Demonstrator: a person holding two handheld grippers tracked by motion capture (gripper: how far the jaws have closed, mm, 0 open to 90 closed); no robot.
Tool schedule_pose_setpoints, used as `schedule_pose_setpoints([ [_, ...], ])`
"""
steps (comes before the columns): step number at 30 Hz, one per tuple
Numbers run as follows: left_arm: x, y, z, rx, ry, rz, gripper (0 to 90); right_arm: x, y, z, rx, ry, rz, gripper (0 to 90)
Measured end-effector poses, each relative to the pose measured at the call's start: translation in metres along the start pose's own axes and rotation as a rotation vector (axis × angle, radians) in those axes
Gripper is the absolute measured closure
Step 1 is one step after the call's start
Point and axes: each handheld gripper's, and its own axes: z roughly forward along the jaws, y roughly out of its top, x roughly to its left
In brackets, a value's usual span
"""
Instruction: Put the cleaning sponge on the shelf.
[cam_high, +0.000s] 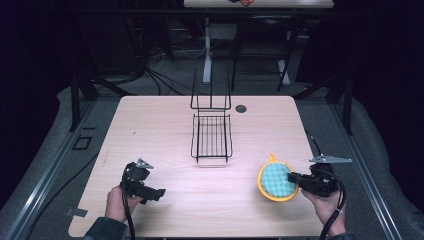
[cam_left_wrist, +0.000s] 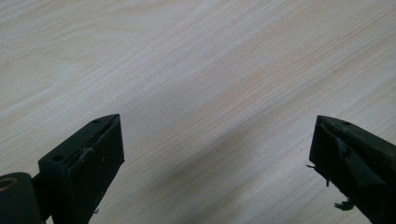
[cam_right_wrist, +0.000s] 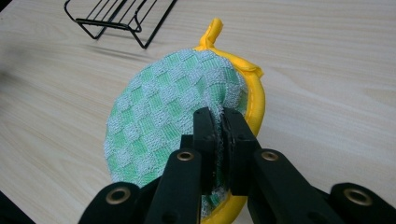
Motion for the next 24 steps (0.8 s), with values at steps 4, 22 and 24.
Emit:
schedule_pose_setpoints([
  [4,0.0,0.0,0.0,0.002,0.001,0.001,3.1,0.003,0.007,0.001,-0.011,0.006,-0.018,85.4],
  [22,0.0,0.0,0.0,-0.003,0.003,0.001,3.1,0.02,0.037,0.011,-0.021,0.021,-0.067,85.5],
  [24,0.0,0.0,0.0,0.001,0.0,0.004,3.1,0.021,0.039,0.011,-0.022,0.021,-0.079,85.4],
])
